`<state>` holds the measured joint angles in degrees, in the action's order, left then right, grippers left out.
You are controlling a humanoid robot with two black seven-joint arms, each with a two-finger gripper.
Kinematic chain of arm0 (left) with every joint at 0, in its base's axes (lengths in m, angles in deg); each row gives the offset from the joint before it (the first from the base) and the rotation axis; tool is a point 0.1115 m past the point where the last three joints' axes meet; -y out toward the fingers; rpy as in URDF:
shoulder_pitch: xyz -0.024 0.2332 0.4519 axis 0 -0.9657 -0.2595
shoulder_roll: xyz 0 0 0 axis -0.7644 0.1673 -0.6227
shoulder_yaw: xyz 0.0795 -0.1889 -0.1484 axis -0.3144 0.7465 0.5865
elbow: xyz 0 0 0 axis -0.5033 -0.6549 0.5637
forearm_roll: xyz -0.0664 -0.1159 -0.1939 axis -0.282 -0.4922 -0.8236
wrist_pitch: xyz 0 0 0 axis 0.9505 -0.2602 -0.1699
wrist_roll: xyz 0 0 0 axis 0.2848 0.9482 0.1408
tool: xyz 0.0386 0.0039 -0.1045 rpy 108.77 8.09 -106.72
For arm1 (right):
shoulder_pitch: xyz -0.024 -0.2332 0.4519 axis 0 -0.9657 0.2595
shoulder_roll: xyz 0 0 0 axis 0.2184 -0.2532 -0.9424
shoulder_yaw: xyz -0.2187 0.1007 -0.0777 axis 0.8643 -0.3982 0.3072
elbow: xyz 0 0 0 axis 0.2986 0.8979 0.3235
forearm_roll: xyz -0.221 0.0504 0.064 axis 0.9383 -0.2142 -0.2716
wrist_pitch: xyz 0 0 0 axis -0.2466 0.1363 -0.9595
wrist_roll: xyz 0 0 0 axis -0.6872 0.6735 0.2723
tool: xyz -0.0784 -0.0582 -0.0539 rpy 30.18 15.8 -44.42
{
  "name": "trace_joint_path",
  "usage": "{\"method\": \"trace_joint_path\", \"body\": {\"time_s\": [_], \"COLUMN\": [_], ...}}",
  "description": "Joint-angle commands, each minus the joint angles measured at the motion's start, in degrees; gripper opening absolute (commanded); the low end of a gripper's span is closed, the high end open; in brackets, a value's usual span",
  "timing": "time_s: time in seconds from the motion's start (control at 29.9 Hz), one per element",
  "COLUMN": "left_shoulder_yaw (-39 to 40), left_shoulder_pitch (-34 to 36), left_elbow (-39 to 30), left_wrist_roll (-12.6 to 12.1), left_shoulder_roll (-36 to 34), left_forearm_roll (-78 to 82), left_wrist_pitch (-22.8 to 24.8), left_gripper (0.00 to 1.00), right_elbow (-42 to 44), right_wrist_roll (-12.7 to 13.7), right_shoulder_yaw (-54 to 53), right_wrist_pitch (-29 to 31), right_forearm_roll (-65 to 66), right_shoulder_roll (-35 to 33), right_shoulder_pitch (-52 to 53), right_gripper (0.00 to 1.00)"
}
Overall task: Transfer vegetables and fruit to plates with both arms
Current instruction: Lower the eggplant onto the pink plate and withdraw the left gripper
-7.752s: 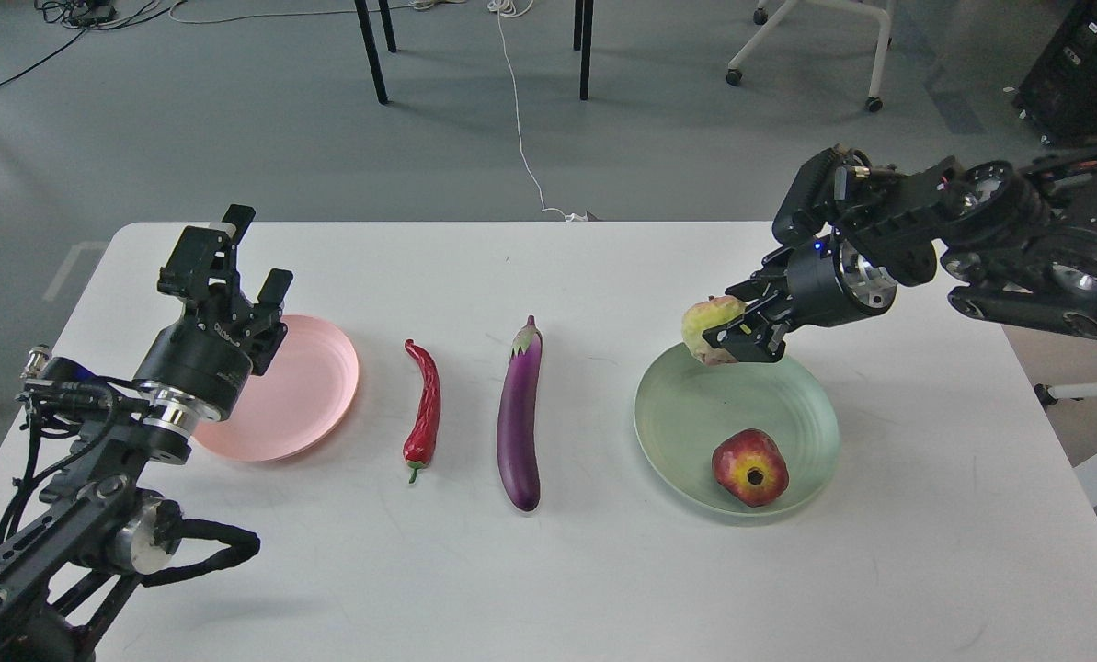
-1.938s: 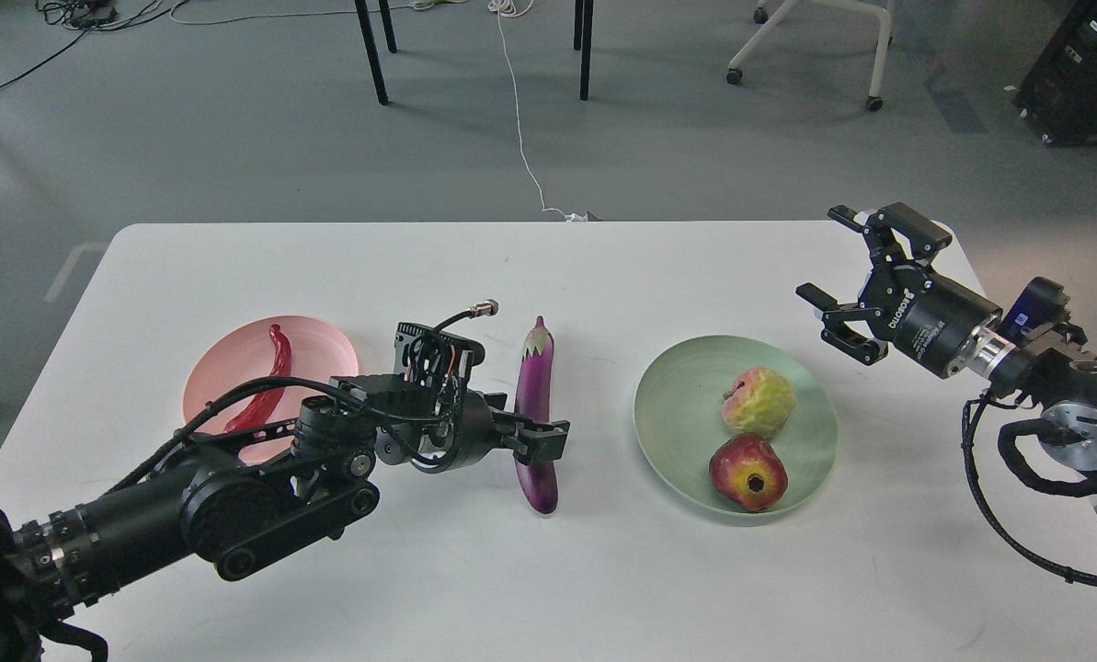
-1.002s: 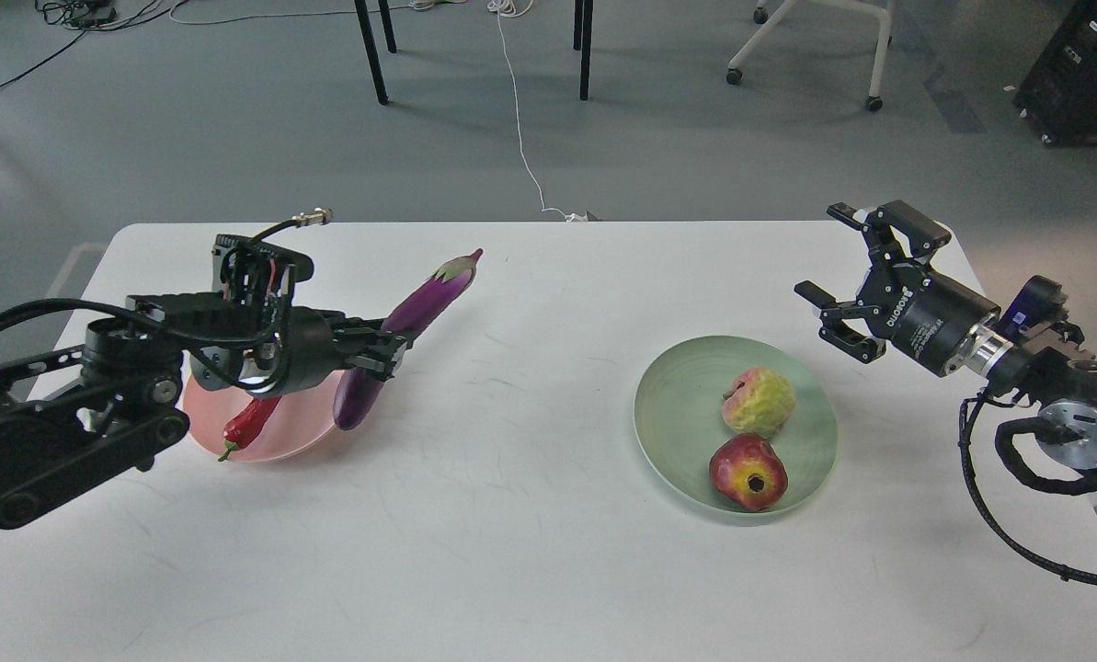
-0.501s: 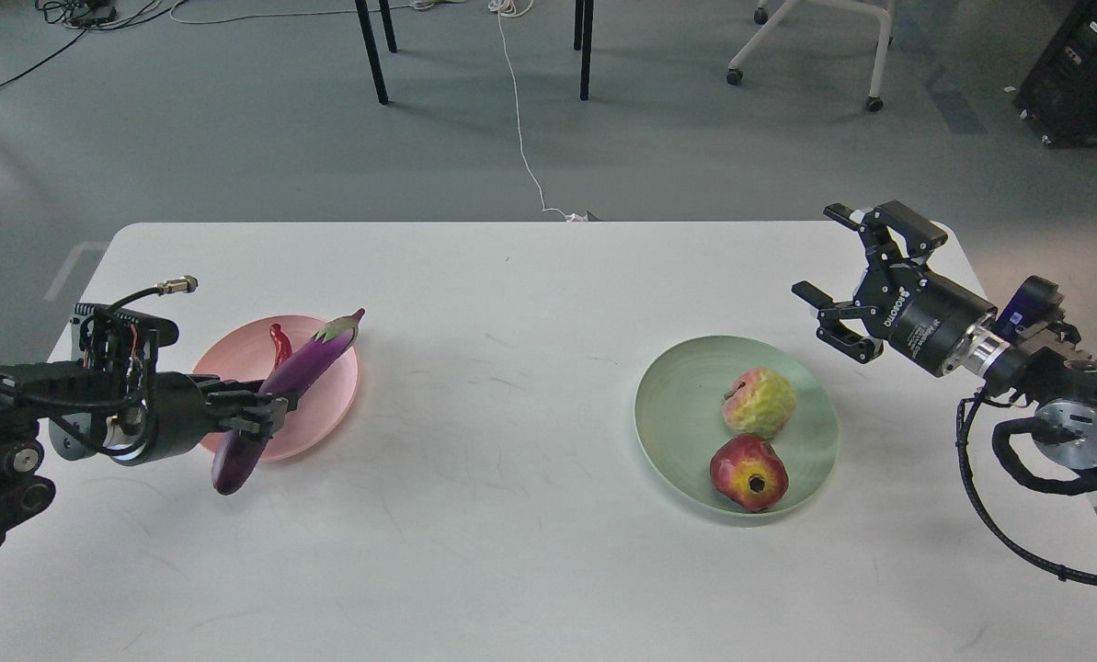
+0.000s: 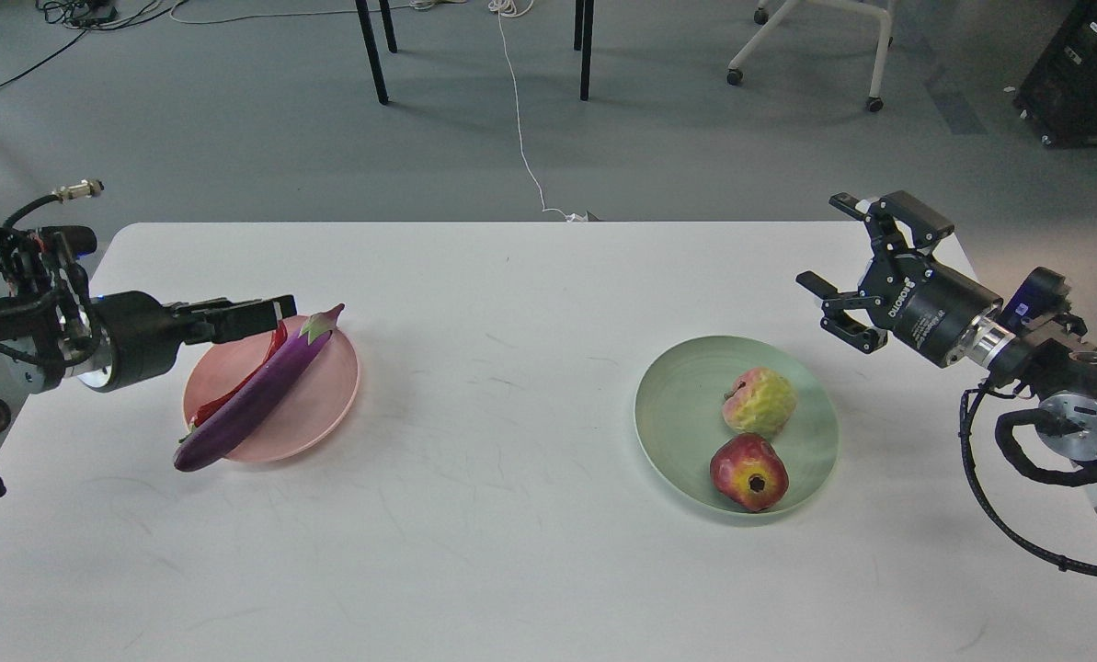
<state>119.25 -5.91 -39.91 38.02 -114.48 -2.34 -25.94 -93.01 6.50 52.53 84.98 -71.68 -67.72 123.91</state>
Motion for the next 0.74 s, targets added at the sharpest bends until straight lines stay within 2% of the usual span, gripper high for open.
{"method": "trace_joint_path", "body": {"time_s": [0.0,0.13,0.2,0.37,0.5,0.7], "left_shoulder_yaw": [1.02,2.42,7.32,21.92,24.14,24.93], "left_shoulder_pitch": [-0.40,-1.98,-5.21,-16.29,-20.43,-22.29], "left_elbow": [0.22,0.48,1.27,3.38,7.60,8.31], "left_wrist_roll": [2.93,7.32,8.91,8.39,8.39,8.30], "left_shoulder_roll": [5.05,11.54,15.32,25.25,31.32,33.88], "left_forearm_roll": [-19.07,-31.23,-32.47,-32.47,-32.21,-32.12], "left_wrist_pitch": [-4.49,-10.47,-10.66,-9.87,-8.29,-8.29], "left_gripper": [1.00,1.00,1.00,1.00,1.00,1.00], "right_elbow": [-0.01,-0.80,-1.32,-1.94,-2.21,-2.12], "right_wrist_roll": [0.00,0.00,0.00,0.00,0.00,0.00], "right_shoulder_yaw": [-1.53,-1.36,-1.10,-1.53,-1.80,-5.66], "right_wrist_pitch": [-2.12,-7.30,-8.36,-7.31,-6.96,-7.22], "right_forearm_roll": [-0.08,-0.25,-0.34,-0.96,-0.96,-0.96], "right_shoulder_roll": [1.30,2.53,2.88,3.15,3.85,4.20], "right_shoulder_pitch": [-0.38,-0.47,-0.56,-2.23,-4.33,-6.36], "right_gripper": [0.99,0.99,0.99,0.99,0.99,0.99]}}
